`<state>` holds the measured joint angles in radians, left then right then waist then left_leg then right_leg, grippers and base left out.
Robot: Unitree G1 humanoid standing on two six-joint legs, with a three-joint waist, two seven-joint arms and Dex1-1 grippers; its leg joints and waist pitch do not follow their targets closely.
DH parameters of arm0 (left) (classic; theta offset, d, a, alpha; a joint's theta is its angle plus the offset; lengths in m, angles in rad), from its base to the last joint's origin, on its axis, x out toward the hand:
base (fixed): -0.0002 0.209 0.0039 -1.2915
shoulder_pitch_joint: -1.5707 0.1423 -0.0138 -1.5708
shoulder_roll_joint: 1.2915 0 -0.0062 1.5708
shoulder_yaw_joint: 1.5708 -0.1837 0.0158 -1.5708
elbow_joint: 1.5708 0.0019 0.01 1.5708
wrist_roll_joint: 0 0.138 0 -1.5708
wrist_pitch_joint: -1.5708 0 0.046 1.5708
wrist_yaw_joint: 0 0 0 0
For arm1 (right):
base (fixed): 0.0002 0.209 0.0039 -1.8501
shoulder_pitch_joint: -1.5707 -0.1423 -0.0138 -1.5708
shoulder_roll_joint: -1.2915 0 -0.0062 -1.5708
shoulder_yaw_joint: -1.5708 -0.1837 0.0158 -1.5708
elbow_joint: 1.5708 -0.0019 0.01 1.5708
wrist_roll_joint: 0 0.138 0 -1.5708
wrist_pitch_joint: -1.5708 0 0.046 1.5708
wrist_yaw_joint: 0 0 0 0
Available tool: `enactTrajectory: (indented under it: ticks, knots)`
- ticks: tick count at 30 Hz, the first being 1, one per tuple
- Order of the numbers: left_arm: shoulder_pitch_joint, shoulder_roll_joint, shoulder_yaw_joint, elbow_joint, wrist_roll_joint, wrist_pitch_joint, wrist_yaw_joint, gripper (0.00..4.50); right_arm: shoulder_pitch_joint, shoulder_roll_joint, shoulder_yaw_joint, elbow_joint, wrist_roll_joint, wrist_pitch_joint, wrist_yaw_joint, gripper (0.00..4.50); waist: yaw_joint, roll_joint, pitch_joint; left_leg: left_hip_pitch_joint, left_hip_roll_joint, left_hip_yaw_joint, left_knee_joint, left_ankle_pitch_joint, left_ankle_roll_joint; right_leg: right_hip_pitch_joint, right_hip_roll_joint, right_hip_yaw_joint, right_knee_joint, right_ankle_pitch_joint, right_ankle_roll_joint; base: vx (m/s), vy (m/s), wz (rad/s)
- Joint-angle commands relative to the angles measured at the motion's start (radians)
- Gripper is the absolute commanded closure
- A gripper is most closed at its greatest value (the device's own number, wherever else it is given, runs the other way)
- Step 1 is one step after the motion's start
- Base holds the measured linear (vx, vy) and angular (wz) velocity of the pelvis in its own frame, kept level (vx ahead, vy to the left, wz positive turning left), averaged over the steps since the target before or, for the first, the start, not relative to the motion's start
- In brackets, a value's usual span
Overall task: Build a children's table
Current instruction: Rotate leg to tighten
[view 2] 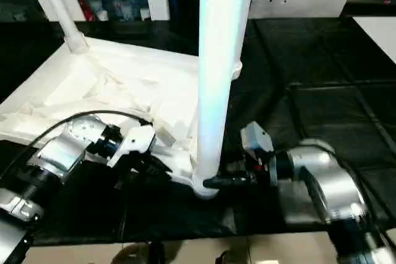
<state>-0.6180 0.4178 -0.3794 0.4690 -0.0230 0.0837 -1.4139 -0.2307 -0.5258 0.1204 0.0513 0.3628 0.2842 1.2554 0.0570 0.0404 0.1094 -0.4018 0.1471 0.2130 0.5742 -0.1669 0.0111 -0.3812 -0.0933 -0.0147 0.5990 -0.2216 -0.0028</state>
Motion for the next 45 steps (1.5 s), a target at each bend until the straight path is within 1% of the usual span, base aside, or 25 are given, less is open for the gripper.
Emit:
enactTrajectory:
  ticks: [1,2,3,4,5,6,7,9,11,12,14,15,19,22,23,25,28,30,33,38,39,42,43,44,45]
  knots:
    - [0.016,-0.047,0.005,-0.001,0.019,0.073,0.138,4.5,0.021,0.057,0.044,-0.02,-0.022,0.037,-0.105,2.51,-0.009,-0.011,-0.048,0.038,0.091,-0.04,-0.084,-0.291,0.038,0.012,-0.068,0.032,-0.077,-0.248,-0.281,0.0,0.0,0.0]
    - [0.018,-0.065,0.023,-0.021,0.016,0.119,0.186,4.5,0.031,0.098,0.035,-0.023,-0.049,0.037,-0.188,2.51,-0.016,-0.012,-0.043,0.036,0.087,-0.049,-0.087,-0.338,0.006,0.012,-0.073,0.032,-0.085,-0.347,-0.25,-0.051,0.01,-0.08]
    - [0.028,-0.125,0.064,-0.076,0.005,0.228,0.298,4.5,0.044,0.203,0.011,-0.031,-0.092,0.068,-0.377,2.51,-0.026,-0.011,-0.039,0.035,0.089,-0.053,-0.095,-0.366,-0.025,0.006,-0.071,0.033,-0.087,-0.402,-0.223,-0.051,0.01,-0.08]
    - [0.034,-0.152,0.079,-0.102,0.0,0.269,0.34,4.5,0.047,0.249,0.001,-0.034,-0.107,0.085,-0.454,2.52,-0.033,-0.011,-0.039,0.036,0.091,-0.053,-0.098,-0.377,-0.041,0.003,-0.068,0.034,-0.086,-0.407,-0.216,0.0,0.0,0.0]
    - [0.034,-0.172,0.087,-0.113,0.002,0.294,0.375,4.5,0.046,0.279,-0.005,-0.036,-0.118,0.096,-0.504,2.52,-0.044,-0.009,-0.037,0.033,0.086,-0.062,-0.1,-0.419,-0.066,-0.001,-0.07,0.031,-0.088,-0.463,-0.193,0.0,0.0,0.0]
    - [0.033,-0.192,0.093,-0.119,0.007,0.312,0.407,4.5,0.043,0.31,-0.009,-0.036,-0.135,0.104,-0.558,2.53,-0.057,-0.014,-0.039,0.025,0.082,-0.069,-0.104,-0.425,-0.077,0.004,-0.067,0.026,-0.089,-0.478,-0.166,0.0,0.0,0.0]
    - [0.029,-0.214,0.099,-0.119,0.013,0.325,0.442,4.5,0.035,0.345,-0.015,-0.028,-0.152,0.107,-0.618,2.53,-0.062,-0.013,-0.036,0.022,0.081,-0.071,-0.106,-0.429,-0.078,0.004,-0.065,0.026,-0.09,-0.477,-0.153,-0.034,0.038,-0.23]
    - [0.019,-0.265,0.116,-0.108,0.031,0.344,0.525,4.5,0.017,0.409,-0.028,-0.013,-0.181,0.117,-0.733,2.54,-0.074,-0.008,-0.036,0.038,0.078,-0.066,-0.102,-0.473,-0.077,-0.016,-0.062,0.031,-0.105,-0.475,-0.139,0.0,0.0,0.0]
    - [0.003,-0.304,0.131,-0.086,0.036,0.347,0.592,4.5,-0.006,0.451,-0.038,0.013,-0.203,0.113,-0.817,2.54,-0.08,-0.01,-0.035,0.038,0.075,-0.063,-0.1,-0.467,-0.063,-0.017,-0.061,0.032,-0.111,-0.466,-0.127,0.0,0.0,0.0]
    - [-0.009,-0.329,0.144,-0.066,0.038,0.34,0.643,4.5,-0.026,0.482,-0.057,0.038,-0.216,0.115,-0.891,2.54,-0.079,-0.004,-0.035,0.039,0.075,-0.062,-0.101,-0.448,-0.056,-0.02,-0.058,0.033,-0.111,-0.436,-0.125,0.0,0.0,0.0]
    - [-0.022,-0.356,0.155,-0.045,0.044,0.326,0.696,4.5,-0.049,0.532,-0.094,0.064,-0.201,0.112,-0.968,2.54,-0.083,-0.003,-0.033,0.041,0.073,-0.059,-0.1,-0.454,-0.054,-0.025,-0.055,0.034,-0.113,-0.421,-0.128,0.0,0.0,0.0]
    - [-0.027,-0.364,0.151,-0.041,0.062,0.324,0.714,4.5,-0.056,0.54,-0.104,0.065,-0.213,0.087,-0.981,1.98,-0.08,-0.007,-0.037,0.038,0.074,-0.059,-0.102,-0.437,-0.048,-0.018,-0.054,0.034,-0.11,-0.383,-0.125,0.0,0.0,0.0]
    - [-0.018,-0.358,0.134,-0.063,0.086,0.342,0.71,4.5,-0.043,0.532,-0.111,0.04,-0.232,0.07,-0.974,1.75,-0.076,-0.005,-0.042,0.031,0.076,-0.05,-0.099,-0.345,-0.001,-0.009,-0.051,0.036,-0.099,-0.218,-0.155,0.0,0.0,0.0]
    - [0.009,-0.299,0.09,-0.083,0.094,0.309,0.623,4.5,0.009,0.434,-0.102,-0.006,-0.227,0.026,-0.864,1.37,-0.062,-0.007,-0.045,0.031,0.077,-0.046,-0.091,-0.292,0.041,0.0,-0.056,0.037,-0.102,-0.193,-0.159,0.0,0.0,0.0]
    - [0.016,-0.267,0.079,-0.074,0.094,0.28,0.576,4.5,0.032,0.382,-0.113,-0.025,-0.202,0.003,-0.792,1.32,-0.061,-0.008,-0.047,0.023,0.076,-0.046,-0.089,-0.262,0.063,0.007,-0.056,0.035,-0.097,-0.166,-0.165,0.05,-0.025,-0.01]
    - [0.023,-0.241,0.07,-0.072,0.093,0.258,0.537,4.5,0.044,0.333,-0.12,-0.036,-0.184,-0.009,-0.729,1.07,-0.059,-0.01,-0.051,0.021,0.074,-0.044,-0.082,-0.224,0.088,0.01,-0.057,0.033,-0.093,-0.123,-0.188,0.025,-0.013,0.0]
    - [0.033,-0.193,0.05,-0.065,0.091,0.197,0.454,4.5,0.052,0.241,-0.126,-0.046,-0.152,-0.039,-0.589,0.9,-0.056,-0.011,-0.058,0.019,0.075,-0.039,-0.069,-0.125,0.14,0.016,-0.056,0.029,-0.077,0.026,-0.231,0.0,0.0,0.0]
    - [0.037,-0.154,0.033,-0.056,0.077,0.162,0.364,4.5,0.044,0.164,-0.135,-0.045,-0.121,-0.049,-0.469,0.65,-0.051,-0.008,-0.056,0.02,0.077,-0.037,-0.067,-0.123,0.162,0.019,-0.057,0.026,-0.075,0.025,-0.252,0.0,0.0,0.0]
    - [0.04,-0.111,0.002,-0.05,0.052,0.101,0.244,4.5,0.035,0.087,-0.127,-0.054,-0.071,-0.053,-0.327,0.65,-0.049,-0.008,-0.054,0.026,0.082,-0.036,-0.069,-0.144,0.156,0.017,-0.054,0.026,-0.077,-0.024,-0.265,0.0,0.0,0.0]
    - [0.023,-0.05,-0.051,-0.029,0.065,0.039,0.118,4.5,0.017,-0.011,-0.089,-0.048,-0.03,-0.059,-0.13,0.65,-0.035,-0.001,-0.052,0.035,0.091,-0.034,-0.073,-0.165,0.137,0.011,-0.05,0.024,-0.073,-0.034,-0.284,0.0,0.0,0.0]
    - [0.016,-0.038,-0.062,-0.021,0.066,0.02,0.08,4.5,0.006,-0.036,-0.073,-0.033,-0.026,-0.069,-0.077,0.65,-0.031,-0.006,-0.055,0.036,0.09,-0.033,-0.072,-0.172,0.129,0.013,-0.05,0.022,-0.071,-0.041,-0.287,0.0,0.0,0.0]
    - [-0.003,-0.014,-0.089,-0.001,0.067,-0.036,-0.008,4.5,-0.026,-0.077,-0.036,0.005,-0.017,-0.076,0.038,0.65,-0.025,-0.006,-0.055,0.037,0.089,-0.029,-0.072,-0.185,0.12,0.011,-0.054,0.024,-0.072,-0.064,-0.29,0.0,0.0,0.0]
    - [-0.012,-0.007,-0.099,0.006,0.063,-0.058,-0.045,4.5,-0.043,-0.09,-0.017,0.021,-0.013,-0.07,0.086,0.9,-0.022,-0.006,-0.054,0.039,0.092,-0.028,-0.074,-0.194,0.114,0.01,-0.056,0.026,-0.074,-0.078,-0.288,0.0,0.0,0.0]
    - [-0.015,-0.005,-0.104,0.007,0.064,-0.066,-0.059,4.5,-0.051,-0.094,-0.009,0.027,-0.012,-0.067,0.103,0.9,-0.021,-0.012,-0.053,0.037,0.09,-0.028,-0.072,-0.194,0.113,0.011,-0.058,0.026,-0.074,-0.088,-0.288,0.0,0.0,0.0]
    - [-0.02,-0.002,-0.111,0.006,0.066,-0.071,-0.072,4.5,-0.063,-0.096,0.003,0.037,-0.016,-0.067,0.122,0.9,-0.019,-0.009,-0.054,0.038,0.093,-0.027,-0.074,-0.188,0.111,0.01,-0.059,0.027,-0.073,-0.092,-0.287,0.0,0.0,0.0]
